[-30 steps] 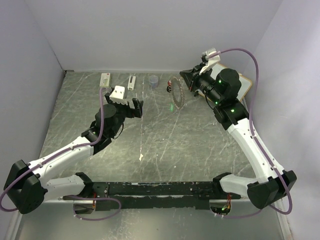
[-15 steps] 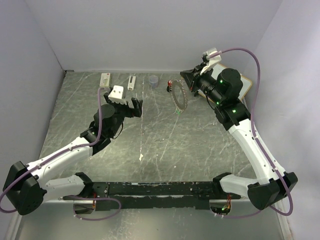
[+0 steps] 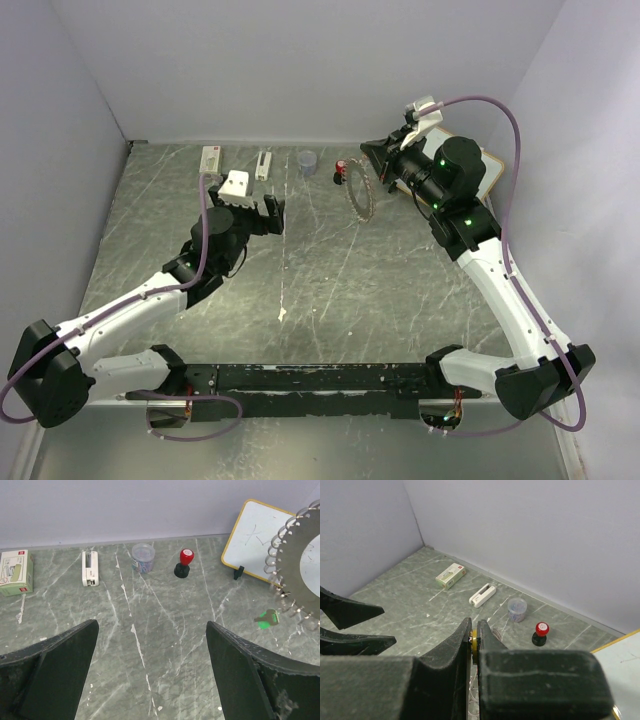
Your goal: Put the keys on the keyring
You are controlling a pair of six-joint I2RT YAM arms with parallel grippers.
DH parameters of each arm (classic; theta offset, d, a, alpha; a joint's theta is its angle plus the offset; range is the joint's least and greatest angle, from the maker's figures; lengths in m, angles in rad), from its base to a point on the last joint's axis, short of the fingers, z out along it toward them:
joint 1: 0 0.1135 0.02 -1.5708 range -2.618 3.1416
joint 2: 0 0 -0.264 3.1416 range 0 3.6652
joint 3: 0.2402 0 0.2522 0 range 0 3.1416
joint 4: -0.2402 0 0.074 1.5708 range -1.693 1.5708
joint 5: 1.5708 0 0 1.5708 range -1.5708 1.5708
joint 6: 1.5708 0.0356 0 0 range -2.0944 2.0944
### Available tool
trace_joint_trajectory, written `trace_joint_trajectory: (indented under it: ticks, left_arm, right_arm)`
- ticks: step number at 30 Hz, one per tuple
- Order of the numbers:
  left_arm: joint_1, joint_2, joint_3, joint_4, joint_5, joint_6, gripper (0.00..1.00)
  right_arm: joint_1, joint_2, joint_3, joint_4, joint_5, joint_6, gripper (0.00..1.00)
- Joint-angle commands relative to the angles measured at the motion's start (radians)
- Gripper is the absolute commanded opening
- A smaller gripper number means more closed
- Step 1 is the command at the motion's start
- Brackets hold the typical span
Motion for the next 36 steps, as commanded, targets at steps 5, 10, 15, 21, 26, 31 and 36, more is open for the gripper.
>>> trace_joint_trajectory:
  ticks: [5,10,15,21,26,31,36]
  left_arm:
    - [-0.001,-0.024,0.017,0.018,-0.006,0.015,1.0]
    - [-0.001,-0.009,0.023,0.016,-0.004,0.009,1.0]
    - [-0.001,-0.006,0.024,0.017,0.0,0.004,1.0]
    - [-0.001,-0.002,0.028,0.016,-0.008,0.006,1.0]
    - [-0.001,0.002,0.03,0.021,0.013,-0.001,1.0]
    - [-0.001,0.03,0.056,-0.009,0.014,-0.016,1.0]
    - [0.0,0.03,0.089,-0.107,-0.035,-0.02,1.0]
  right_arm:
    - [-0.001,-0.024,0.011,0.072,0.013,0.011,0.0]
    - [0.0,-0.053,-0.015,0.097,0.035,0.027,0.0]
    - [-0.001,-0.005,0.042,0.039,0.033,0.046,0.0]
    - [-0.002,0.055,0.067,0.032,-0.006,0.074,0.0]
    - [-0.001,0.128,0.111,-0.013,-0.041,0.085,0.0]
    - [-0.001,0.188,0.085,0.024,-0.105,0.086,0.0]
    - [0.027,0.281,0.022,0.213,-0.203,0.145,0.0]
